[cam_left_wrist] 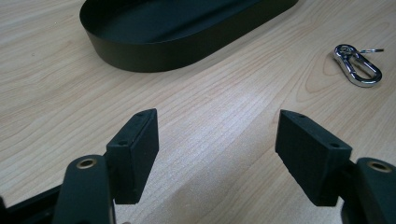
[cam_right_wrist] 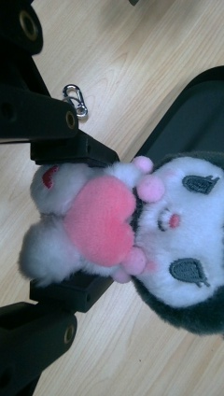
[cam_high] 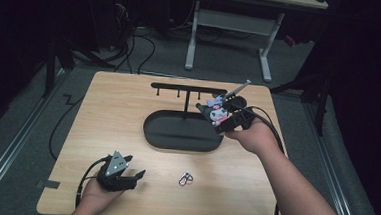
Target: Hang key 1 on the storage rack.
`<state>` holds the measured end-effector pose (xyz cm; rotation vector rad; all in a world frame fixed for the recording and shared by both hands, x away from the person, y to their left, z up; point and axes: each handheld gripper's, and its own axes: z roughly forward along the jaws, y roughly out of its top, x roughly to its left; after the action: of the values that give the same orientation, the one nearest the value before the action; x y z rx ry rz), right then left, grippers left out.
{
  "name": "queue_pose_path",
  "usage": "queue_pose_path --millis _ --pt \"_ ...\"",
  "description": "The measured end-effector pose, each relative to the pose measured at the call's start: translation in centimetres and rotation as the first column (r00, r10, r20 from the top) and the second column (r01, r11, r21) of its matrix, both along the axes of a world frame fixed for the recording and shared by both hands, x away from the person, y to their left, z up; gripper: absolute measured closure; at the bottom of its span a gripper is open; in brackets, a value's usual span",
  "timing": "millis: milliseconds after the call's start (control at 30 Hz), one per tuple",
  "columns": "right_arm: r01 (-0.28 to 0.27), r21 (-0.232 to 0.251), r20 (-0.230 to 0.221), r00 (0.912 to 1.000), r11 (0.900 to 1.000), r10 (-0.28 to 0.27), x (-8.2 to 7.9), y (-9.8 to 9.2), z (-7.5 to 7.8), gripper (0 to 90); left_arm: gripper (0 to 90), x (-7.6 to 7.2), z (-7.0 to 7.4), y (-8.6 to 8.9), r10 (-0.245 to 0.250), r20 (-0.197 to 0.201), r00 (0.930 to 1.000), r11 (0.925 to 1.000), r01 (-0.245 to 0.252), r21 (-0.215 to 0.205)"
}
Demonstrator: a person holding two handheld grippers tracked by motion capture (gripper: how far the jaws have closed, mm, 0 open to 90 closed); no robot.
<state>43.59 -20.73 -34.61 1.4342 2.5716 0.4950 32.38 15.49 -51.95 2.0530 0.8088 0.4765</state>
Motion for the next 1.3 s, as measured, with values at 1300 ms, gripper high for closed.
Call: queue_pose_path --millis 1300 --pt "0.094 0.056 -0.008 0.9956 0.994 -0.094 2.1 -1.4 -4.5 47.7 31.3 -0.1 -0.4 -0.4 -0.025 -0.016 0.9996 0.9995 0.026 0.02"
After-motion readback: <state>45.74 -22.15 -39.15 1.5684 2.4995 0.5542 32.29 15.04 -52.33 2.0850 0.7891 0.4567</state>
